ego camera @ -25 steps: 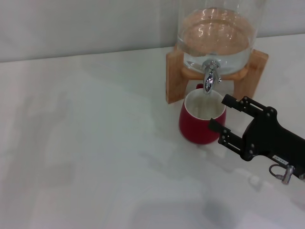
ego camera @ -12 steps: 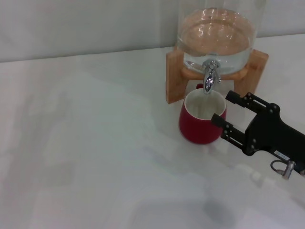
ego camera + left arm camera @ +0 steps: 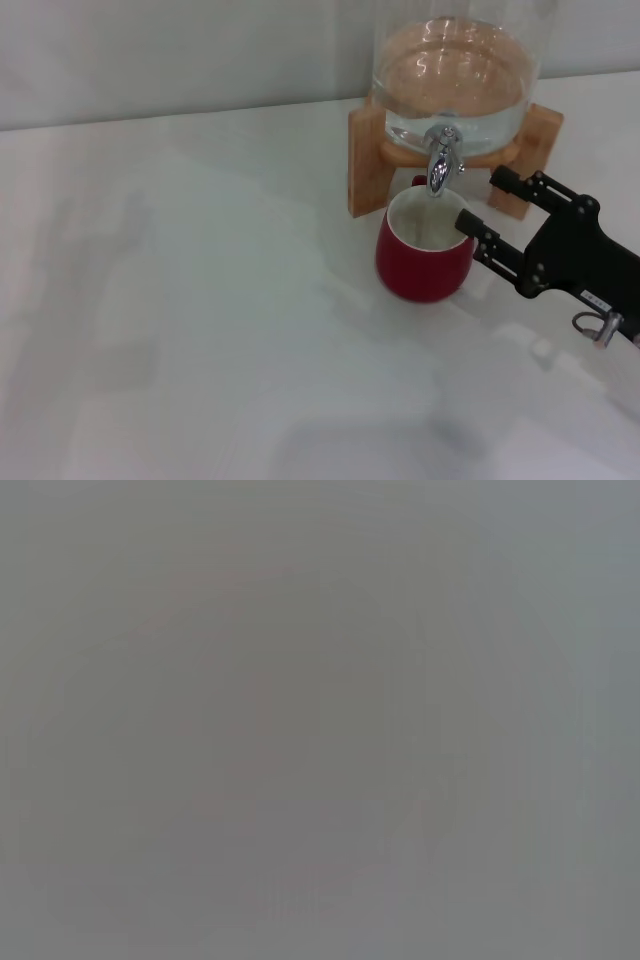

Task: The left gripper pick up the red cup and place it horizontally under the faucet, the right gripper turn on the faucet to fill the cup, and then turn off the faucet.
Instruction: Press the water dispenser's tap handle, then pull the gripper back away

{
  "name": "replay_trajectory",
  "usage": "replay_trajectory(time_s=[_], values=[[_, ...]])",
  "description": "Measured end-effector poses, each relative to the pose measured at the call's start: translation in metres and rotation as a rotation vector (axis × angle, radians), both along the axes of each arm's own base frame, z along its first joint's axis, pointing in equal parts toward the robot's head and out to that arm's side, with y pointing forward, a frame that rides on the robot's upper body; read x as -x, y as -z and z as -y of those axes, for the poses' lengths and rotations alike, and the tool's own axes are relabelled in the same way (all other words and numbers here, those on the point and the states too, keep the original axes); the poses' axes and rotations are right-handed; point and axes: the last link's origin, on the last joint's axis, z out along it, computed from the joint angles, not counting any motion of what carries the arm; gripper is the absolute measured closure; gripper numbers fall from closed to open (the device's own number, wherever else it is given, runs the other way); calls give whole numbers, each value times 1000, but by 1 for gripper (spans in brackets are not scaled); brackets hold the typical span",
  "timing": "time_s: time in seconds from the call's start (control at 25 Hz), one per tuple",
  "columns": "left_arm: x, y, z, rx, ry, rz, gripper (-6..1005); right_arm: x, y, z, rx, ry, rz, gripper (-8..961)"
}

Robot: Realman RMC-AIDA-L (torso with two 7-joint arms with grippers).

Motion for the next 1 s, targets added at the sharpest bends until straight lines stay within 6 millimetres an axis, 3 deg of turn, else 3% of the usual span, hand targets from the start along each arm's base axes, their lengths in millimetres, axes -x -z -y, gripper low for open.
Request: replay_trajectory(time_s=[1.0], values=[[-1, 0, 0, -1, 2, 0, 115, 9, -1, -13, -30, -12, -4, 350]])
